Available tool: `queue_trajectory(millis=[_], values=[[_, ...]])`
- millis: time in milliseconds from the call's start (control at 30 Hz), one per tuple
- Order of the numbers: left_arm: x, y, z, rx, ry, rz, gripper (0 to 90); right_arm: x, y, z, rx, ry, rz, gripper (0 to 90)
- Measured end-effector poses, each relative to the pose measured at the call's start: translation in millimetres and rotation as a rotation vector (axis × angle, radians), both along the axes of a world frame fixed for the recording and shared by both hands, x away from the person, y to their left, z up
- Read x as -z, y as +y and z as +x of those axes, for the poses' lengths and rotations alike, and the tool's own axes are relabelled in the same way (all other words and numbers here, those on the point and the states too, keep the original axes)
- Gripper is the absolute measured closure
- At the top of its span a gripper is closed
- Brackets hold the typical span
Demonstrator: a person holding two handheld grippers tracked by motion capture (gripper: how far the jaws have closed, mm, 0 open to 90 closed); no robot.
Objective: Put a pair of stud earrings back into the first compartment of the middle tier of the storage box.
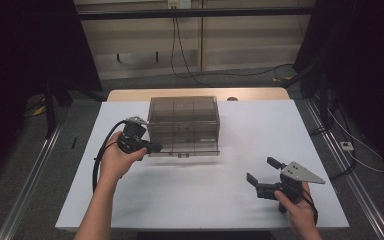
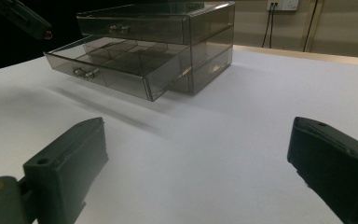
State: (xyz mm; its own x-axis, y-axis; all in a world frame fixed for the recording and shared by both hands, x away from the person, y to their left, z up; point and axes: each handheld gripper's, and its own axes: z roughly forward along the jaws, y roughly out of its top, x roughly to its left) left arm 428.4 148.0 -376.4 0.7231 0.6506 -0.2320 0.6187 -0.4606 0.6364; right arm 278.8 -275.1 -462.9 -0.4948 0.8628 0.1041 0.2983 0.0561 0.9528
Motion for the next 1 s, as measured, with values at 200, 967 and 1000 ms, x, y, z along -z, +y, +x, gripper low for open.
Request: queue_trajectory(millis=[200,967,1000], values=[[0.7,-3.6,7.9,-0.007,-0.003,0.004,83.3,-0.2,0.0,0.1,-0.001,0.0,0.001,4.4],[8.4,-6.0,26.0,-0.05,-0.003,0.028,83.3,-0.3,-0.1,0.3,-0.001,-0.001,0.01,4.4],[8.6,-5.6,26.7,-0.052,-0.005,0.032,83.3,-0.2,-0.3,0.4,-0.004,-0.001,0.006,4.4]])
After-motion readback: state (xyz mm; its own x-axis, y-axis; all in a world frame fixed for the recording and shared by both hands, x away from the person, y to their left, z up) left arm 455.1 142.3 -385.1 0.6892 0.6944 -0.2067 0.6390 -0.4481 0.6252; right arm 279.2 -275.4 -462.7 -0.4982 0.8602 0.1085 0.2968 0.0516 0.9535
